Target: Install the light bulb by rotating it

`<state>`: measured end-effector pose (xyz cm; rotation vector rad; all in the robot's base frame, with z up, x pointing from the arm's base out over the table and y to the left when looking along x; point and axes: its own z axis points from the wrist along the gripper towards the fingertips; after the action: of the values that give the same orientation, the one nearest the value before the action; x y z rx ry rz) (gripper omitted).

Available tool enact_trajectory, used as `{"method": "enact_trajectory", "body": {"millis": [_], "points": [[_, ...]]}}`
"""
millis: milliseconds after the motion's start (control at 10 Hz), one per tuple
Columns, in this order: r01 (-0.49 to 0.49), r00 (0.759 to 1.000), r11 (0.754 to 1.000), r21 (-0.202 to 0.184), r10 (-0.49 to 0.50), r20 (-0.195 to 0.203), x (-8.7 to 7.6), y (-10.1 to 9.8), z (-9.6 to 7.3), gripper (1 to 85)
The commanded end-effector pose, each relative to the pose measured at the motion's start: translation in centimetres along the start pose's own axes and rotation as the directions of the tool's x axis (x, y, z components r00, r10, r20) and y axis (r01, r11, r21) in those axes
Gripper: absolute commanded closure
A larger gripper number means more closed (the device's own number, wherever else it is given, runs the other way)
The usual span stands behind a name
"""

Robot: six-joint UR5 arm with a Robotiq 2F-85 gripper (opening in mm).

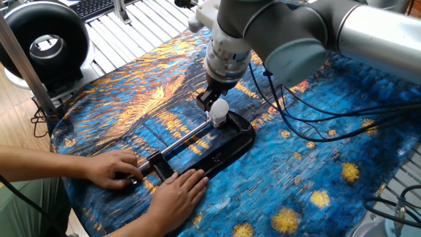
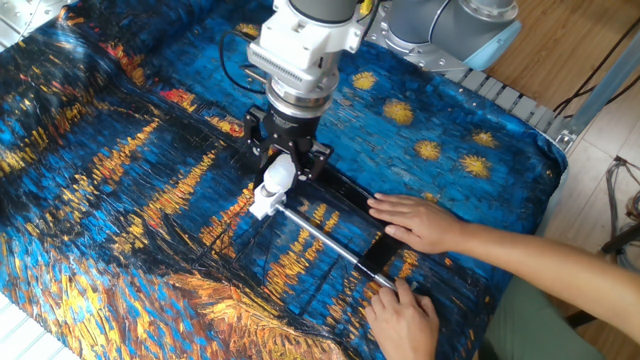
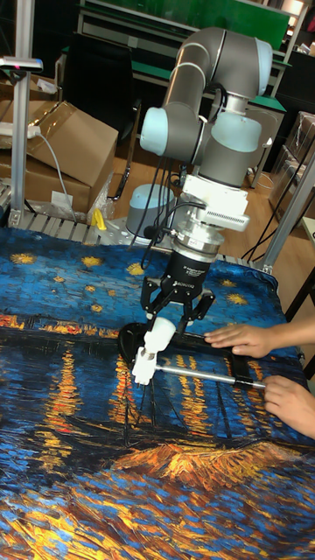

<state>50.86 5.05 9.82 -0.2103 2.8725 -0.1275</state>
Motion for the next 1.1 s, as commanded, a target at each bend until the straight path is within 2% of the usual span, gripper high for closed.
{"method": "enact_trajectory", "body": {"millis": [0,300,600,1000], "points": [[-0.011,1.000,1.000,0.012,0.011,0.020,0.3,0.2,0.4,26.0],[-0.013,1.000,1.000,0.021,0.013,0.027,0.6,0.4,0.7,26.3],[-0.003,0.999,1.000,0.028,0.002,0.053,0.2,0.1,1.2,28.0],[0.040,0.997,0.996,0.074,-0.045,0.067,-0.3,-1.0,1.2,33.7]]}}
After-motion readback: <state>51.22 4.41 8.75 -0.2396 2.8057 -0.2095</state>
